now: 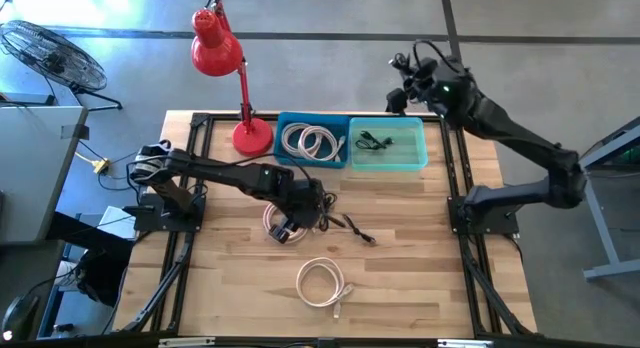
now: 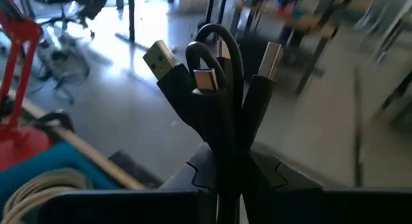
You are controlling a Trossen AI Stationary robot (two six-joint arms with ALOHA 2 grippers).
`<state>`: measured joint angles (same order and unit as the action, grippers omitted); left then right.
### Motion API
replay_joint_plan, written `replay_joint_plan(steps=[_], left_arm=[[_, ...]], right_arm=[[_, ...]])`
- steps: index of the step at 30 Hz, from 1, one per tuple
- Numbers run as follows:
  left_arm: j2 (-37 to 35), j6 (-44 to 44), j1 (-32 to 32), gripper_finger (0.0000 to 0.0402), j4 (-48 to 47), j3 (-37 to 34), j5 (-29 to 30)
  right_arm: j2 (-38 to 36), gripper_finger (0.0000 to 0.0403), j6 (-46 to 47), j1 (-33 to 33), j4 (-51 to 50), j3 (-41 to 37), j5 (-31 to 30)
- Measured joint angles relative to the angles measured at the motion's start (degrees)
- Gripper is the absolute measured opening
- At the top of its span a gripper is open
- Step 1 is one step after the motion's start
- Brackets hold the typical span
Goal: Pick & Place USB Port
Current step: Put the black charger cable into the green bin
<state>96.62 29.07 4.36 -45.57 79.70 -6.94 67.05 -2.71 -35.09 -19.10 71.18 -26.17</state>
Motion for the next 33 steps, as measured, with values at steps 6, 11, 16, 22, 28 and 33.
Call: replay_joint_plan(steps=[6, 11, 16, 22, 28, 33], left_arm=[[0.0, -1.1, -0.2, 0.0133, 0.5, -1.1, 0.1], [0.0, -0.9, -0.2, 0.0133, 2.1, -2.5, 0.1], [0.0, -0.9, -0.2, 0.0133, 2.2, -3.4, 0.1], [0.0, -0.9, -0.2, 0.0133, 2.9, -4.7, 0.1], [0.0, -0.9, -0.2, 0.0133, 3.9, -6.0, 0.1], [0.0, -0.9, -0.2, 0.0133, 4.1, -6.4, 0.2]], right_arm=[[5.3, 0.0031, 10.0, -8.9, -8.1, 0.0, 16.0], [10.1, 0.0031, 11.9, -13.0, -15.3, 0.0, 24.4], [14.4, 0.0031, 12.5, -13.9, -20.5, 0.0, 29.5], [18.4, 0.0031, 12.7, -13.9, -24.8, 0.0, 31.1], [22.1, 0.0031, 11.7, -13.9, -29.0, 0.0, 29.5], [25.7, 0.0031, 11.7, -13.6, -30.0, 0.0, 29.4]])
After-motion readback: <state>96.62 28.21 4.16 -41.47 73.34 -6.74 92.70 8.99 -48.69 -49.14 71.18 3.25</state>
